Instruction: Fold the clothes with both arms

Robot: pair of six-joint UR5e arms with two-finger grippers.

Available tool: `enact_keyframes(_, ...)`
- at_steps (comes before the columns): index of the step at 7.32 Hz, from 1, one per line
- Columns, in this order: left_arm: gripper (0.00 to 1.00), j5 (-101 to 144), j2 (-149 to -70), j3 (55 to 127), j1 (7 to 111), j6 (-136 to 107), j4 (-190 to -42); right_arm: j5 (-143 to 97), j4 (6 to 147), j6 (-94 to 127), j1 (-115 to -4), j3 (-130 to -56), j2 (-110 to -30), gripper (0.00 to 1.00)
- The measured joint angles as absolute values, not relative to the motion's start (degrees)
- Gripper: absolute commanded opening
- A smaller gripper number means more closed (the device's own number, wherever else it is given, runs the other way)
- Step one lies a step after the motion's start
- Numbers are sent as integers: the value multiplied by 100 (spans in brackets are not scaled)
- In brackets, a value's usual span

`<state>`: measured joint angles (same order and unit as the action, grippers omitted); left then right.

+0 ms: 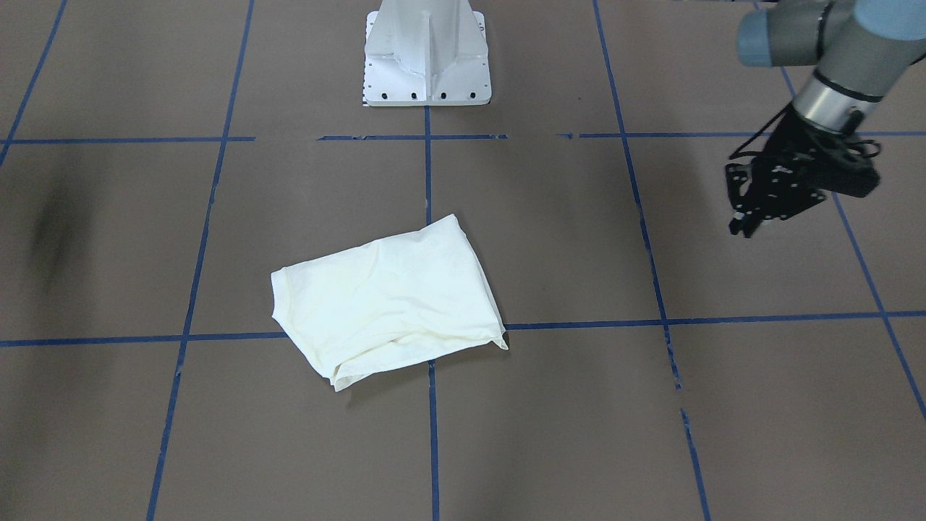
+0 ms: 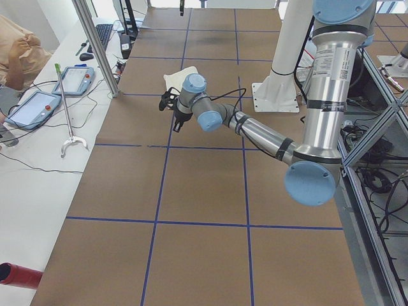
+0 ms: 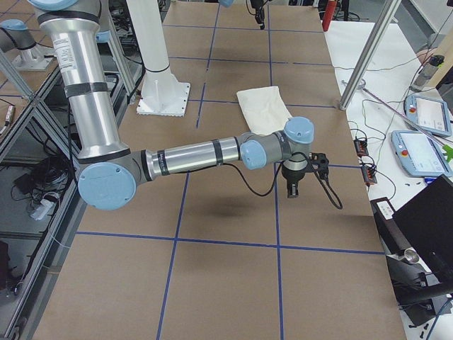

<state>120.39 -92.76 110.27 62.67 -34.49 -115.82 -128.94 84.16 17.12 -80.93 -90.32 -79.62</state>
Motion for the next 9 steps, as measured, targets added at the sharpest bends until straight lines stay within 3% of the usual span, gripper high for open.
enact_keyframes(1,100,12314,-9127,10878,6926,-2562,-11357,-12925,8528,1199,-8406,-9042,-8170,100)
enact_keyframes(4,100,12995,-9072,10460,8071,-1086,-10422,-13070,8665,386,-8940,-9088,-8524,100)
enact_keyframes(9,100,13529,-9012,9885,8325,-666,-10265,-13083,9289,387,-8974,-9626,-8675,100)
